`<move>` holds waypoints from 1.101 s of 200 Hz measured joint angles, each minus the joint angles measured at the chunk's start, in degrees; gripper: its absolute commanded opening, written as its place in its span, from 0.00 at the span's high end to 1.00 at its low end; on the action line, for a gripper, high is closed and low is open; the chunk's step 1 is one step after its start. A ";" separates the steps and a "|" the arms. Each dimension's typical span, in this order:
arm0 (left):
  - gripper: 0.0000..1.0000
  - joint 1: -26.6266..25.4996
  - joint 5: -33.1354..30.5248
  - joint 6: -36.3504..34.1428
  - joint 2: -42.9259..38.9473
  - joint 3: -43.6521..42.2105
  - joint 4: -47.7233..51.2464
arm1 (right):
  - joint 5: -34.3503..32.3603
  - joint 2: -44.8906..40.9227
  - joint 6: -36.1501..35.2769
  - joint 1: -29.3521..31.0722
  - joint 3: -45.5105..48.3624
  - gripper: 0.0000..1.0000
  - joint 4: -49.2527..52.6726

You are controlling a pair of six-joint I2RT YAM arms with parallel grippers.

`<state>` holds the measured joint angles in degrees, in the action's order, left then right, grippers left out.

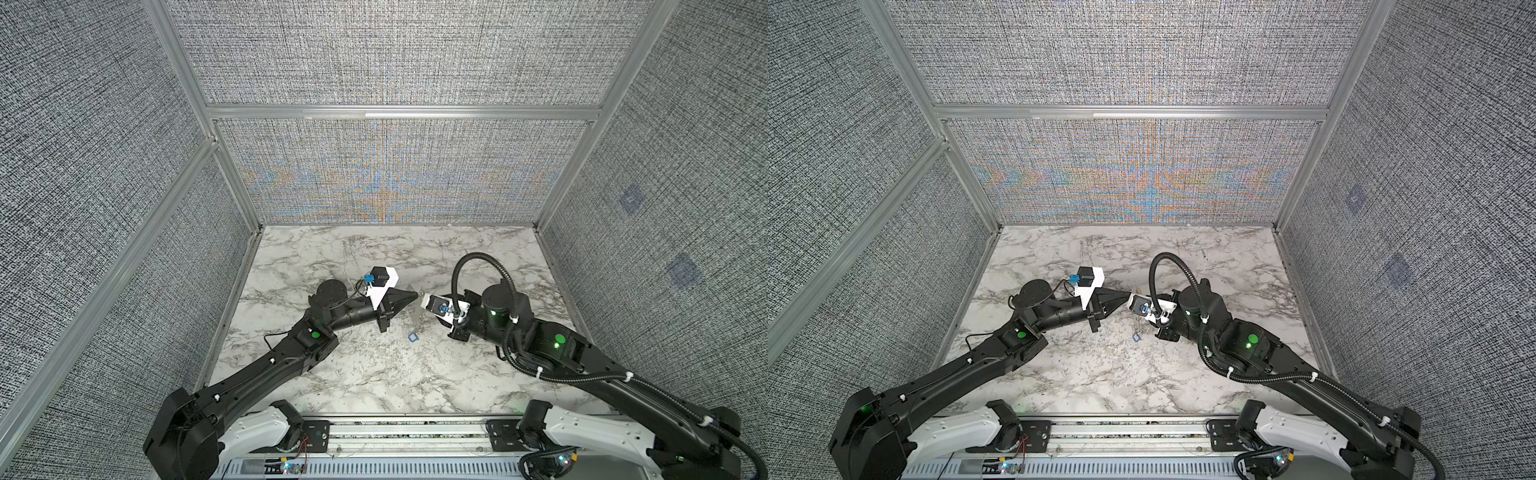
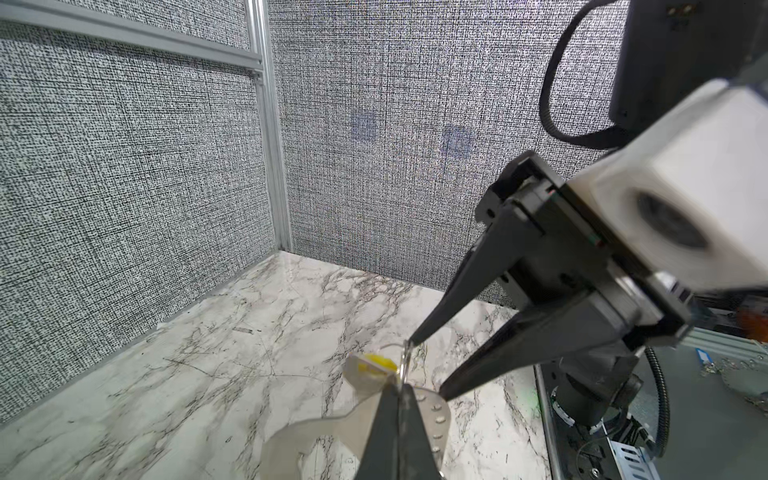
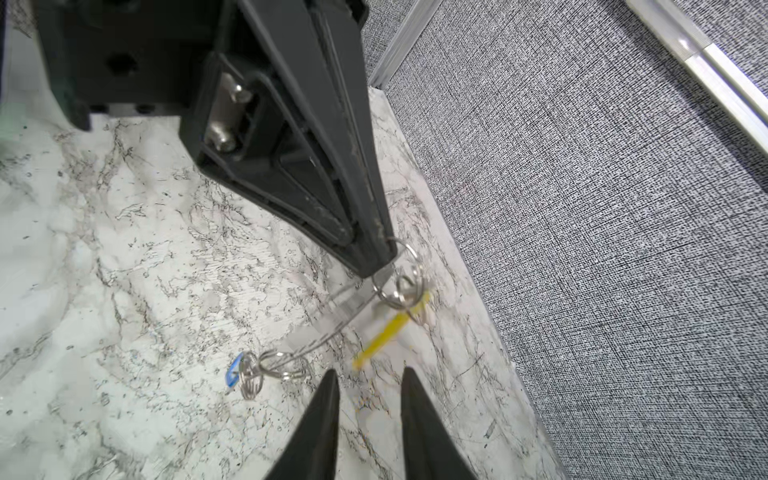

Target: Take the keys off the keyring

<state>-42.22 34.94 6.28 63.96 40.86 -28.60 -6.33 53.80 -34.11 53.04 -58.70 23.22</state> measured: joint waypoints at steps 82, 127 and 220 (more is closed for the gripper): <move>1.00 0.04 3.76 -1.01 0.66 1.33 0.44 | 13.31 0.07 4.66 -5.60 -6.08 0.75 7.48; 1.00 0.04 5.01 -1.79 0.81 1.64 0.57 | 17.90 2.47 5.11 -6.51 -8.37 0.77 7.72; 1.00 0.04 7.06 -3.34 1.29 2.84 3.69 | 19.19 3.74 6.71 -7.63 -8.39 0.81 7.67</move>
<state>-42.17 42.00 2.94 65.25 43.70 -24.91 12.86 57.54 -27.40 45.41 -67.09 30.89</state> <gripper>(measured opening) 0.050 0.202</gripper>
